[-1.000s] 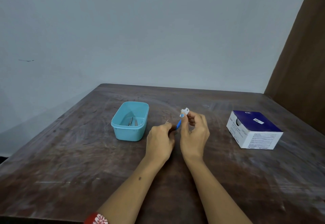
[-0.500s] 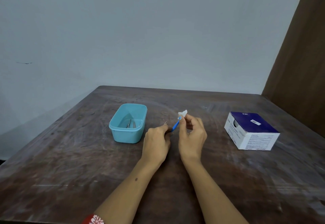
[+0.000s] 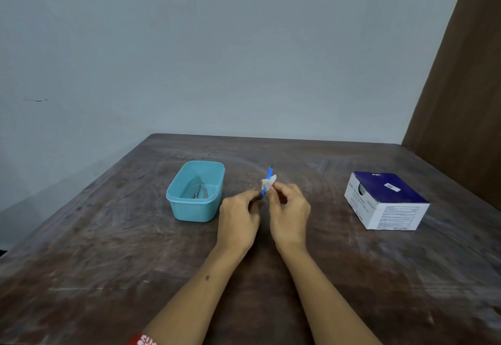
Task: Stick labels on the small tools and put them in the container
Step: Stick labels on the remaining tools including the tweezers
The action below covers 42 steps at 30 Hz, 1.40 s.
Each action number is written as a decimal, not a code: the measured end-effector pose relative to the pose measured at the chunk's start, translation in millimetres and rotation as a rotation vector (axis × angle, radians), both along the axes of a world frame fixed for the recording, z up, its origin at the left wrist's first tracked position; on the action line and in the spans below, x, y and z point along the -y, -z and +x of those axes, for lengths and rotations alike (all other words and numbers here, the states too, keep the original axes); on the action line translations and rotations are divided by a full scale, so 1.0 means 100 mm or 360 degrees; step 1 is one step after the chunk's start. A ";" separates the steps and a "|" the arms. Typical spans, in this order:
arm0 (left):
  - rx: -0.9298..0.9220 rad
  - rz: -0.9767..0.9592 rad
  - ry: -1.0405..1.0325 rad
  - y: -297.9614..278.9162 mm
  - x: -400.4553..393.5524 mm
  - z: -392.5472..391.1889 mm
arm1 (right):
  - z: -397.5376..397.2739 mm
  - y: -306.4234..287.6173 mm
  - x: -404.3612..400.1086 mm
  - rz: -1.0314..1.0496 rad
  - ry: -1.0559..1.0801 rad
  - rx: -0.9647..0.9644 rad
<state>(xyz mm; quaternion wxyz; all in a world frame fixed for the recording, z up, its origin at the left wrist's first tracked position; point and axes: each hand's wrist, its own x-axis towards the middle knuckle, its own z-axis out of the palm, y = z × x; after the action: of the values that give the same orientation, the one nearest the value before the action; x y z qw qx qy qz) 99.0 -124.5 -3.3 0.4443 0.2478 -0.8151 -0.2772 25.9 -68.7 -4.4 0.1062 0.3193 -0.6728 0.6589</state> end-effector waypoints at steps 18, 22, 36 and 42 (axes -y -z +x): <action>-0.0163 0.0060 0.0121 0.01 -0.02 -0.04 | 0.03 -0.03 -0.03 -0.0190 0.0173 0.0108; -0.0139 0.0073 0.0123 0.02 -0.01 -0.04 | 0.04 -0.04 -0.02 -0.0175 0.0037 0.0166; -0.0145 0.0144 0.0129 0.04 0.03 -0.02 | 0.05 0.00 -0.01 0.0055 -0.0019 -0.0048; -0.0131 0.0143 0.0209 0.02 -0.02 -0.02 | 0.05 -0.06 -0.04 -0.0033 0.0031 -0.0065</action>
<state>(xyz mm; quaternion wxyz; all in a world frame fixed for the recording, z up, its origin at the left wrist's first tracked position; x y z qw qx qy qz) 96.8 -122.7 -5.2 0.4467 0.2018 -0.7974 -0.3520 31.2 -65.1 1.7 0.1296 0.3249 -0.6667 0.6582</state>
